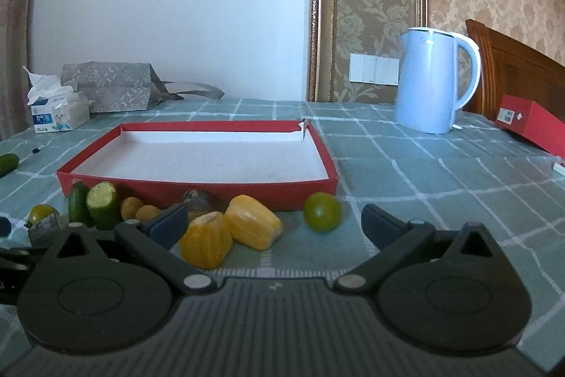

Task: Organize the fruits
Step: 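Move the left tool toward the dark cut vegetable chunk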

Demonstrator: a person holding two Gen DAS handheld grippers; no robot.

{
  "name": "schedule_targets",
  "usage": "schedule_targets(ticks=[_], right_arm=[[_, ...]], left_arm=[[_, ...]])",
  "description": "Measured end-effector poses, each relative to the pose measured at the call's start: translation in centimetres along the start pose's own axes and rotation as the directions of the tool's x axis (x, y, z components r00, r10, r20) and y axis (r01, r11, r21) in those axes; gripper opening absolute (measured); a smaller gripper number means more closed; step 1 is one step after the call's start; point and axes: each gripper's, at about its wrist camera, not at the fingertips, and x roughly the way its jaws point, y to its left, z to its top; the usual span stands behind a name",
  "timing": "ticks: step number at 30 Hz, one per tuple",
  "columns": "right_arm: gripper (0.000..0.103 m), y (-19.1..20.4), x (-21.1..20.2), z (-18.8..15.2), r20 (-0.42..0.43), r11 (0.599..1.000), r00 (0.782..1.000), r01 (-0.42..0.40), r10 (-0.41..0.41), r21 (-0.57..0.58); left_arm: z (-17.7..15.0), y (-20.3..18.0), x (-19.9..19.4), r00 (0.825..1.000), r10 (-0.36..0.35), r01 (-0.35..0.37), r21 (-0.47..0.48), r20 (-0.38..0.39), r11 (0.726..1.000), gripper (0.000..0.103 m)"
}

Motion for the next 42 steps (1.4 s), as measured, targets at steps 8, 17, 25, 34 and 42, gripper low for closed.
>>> schedule_targets(ticks=[8,17,25,34,42], right_arm=[[0.103,-0.6,0.3,0.0,-0.013,0.999,1.0,-0.011,0.012,0.044],[0.103,-0.9,0.4,0.0,-0.017,0.997,0.999,-0.028,0.029,0.075],[0.103,-2.0,0.7,-0.2,-0.028,0.988,0.998,-0.05,0.054,0.143],[0.103,-2.7,1.1,-0.3,-0.047,0.98,0.996,-0.068,0.078,0.186],[0.103,-2.6,1.2,-0.3,-0.057,0.981,0.995,-0.069,0.08,0.184]], left_arm=[[-0.1,0.0,0.4,1.0,-0.017,0.017,-0.037,-0.001,0.999,0.101],[-0.3,-0.8,0.4,0.999,-0.037,0.038,-0.016,0.023,0.999,0.091],[0.2,-1.6,0.8,1.0,-0.022,0.022,-0.01,0.014,1.0,0.071],[0.0,-1.9,1.7,0.999,-0.032,0.032,-0.017,-0.018,0.999,0.071],[0.3,-2.0,1.6,1.0,-0.025,0.024,-0.017,-0.015,1.0,0.071]])
